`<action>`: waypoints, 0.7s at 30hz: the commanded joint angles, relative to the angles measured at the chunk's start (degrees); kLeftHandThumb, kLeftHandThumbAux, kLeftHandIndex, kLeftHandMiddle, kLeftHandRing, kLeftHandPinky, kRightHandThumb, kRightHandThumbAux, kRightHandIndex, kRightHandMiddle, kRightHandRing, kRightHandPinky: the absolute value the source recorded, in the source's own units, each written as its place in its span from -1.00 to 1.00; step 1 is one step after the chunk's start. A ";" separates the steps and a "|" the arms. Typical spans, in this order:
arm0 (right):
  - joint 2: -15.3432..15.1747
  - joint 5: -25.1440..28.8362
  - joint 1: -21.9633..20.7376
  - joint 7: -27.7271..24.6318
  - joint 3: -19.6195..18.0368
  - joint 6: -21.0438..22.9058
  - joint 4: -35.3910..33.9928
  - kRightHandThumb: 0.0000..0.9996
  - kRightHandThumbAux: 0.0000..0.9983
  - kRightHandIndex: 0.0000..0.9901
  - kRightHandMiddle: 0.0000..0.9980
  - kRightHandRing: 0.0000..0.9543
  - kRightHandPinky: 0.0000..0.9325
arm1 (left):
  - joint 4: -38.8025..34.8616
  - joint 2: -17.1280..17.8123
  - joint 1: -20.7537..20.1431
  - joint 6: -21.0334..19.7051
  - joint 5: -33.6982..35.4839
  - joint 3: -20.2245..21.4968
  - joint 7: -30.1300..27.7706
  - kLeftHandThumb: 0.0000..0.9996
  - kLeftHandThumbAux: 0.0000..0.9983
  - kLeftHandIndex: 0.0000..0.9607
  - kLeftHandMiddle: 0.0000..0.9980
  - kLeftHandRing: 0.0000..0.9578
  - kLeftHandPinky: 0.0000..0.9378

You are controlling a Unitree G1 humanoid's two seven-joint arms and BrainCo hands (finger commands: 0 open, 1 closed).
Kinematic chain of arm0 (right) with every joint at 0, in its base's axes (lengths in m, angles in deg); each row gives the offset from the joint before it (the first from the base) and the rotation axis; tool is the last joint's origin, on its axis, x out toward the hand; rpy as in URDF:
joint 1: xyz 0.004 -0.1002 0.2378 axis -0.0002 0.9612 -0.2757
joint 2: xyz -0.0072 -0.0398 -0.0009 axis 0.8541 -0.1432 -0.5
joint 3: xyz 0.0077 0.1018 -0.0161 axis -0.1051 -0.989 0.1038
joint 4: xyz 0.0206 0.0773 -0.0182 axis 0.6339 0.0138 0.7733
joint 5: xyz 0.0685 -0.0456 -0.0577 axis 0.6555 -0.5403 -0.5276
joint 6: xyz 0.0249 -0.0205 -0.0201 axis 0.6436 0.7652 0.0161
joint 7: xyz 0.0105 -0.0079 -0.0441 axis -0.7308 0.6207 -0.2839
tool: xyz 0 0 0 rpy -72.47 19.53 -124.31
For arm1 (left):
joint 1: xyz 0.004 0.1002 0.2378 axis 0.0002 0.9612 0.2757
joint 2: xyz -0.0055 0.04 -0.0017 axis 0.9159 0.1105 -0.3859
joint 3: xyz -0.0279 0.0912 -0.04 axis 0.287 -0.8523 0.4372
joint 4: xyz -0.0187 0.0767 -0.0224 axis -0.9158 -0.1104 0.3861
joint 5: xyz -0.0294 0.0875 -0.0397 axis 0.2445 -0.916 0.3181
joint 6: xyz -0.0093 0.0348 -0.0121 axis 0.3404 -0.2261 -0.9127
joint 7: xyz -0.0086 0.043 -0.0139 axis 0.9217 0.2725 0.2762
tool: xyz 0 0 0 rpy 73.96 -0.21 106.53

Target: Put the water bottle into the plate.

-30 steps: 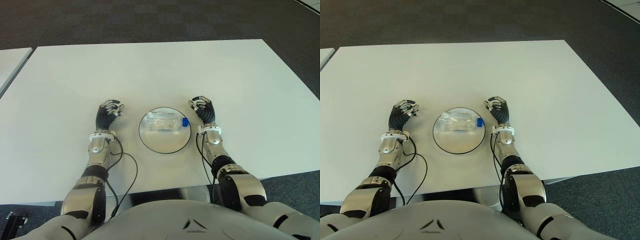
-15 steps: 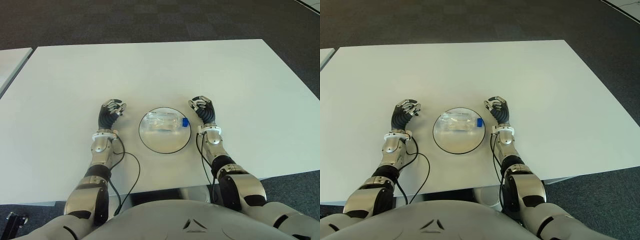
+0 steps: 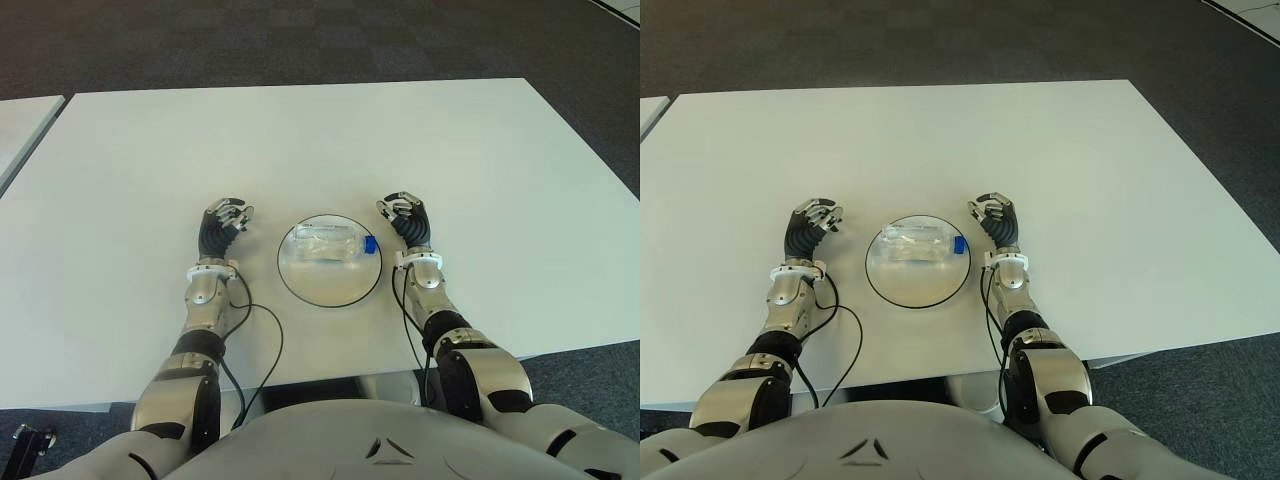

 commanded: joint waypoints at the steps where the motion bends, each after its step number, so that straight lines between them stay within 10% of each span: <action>1: 0.50 0.59 3.12 -0.73 -0.21 2.72 1.81 0.47 0.43 -0.11 0.76 0.83 0.88 | 1.36 -0.96 2.29 -2.40 -0.98 -0.14 2.11 0.42 0.43 -0.09 0.31 0.33 0.34; 21: -0.38 0.26 3.26 -0.94 -0.36 1.54 2.38 0.47 0.43 -0.11 0.76 0.83 0.89 | -0.51 -2.19 3.54 -2.12 -0.25 0.03 2.80 0.42 0.43 -0.09 0.31 0.32 0.33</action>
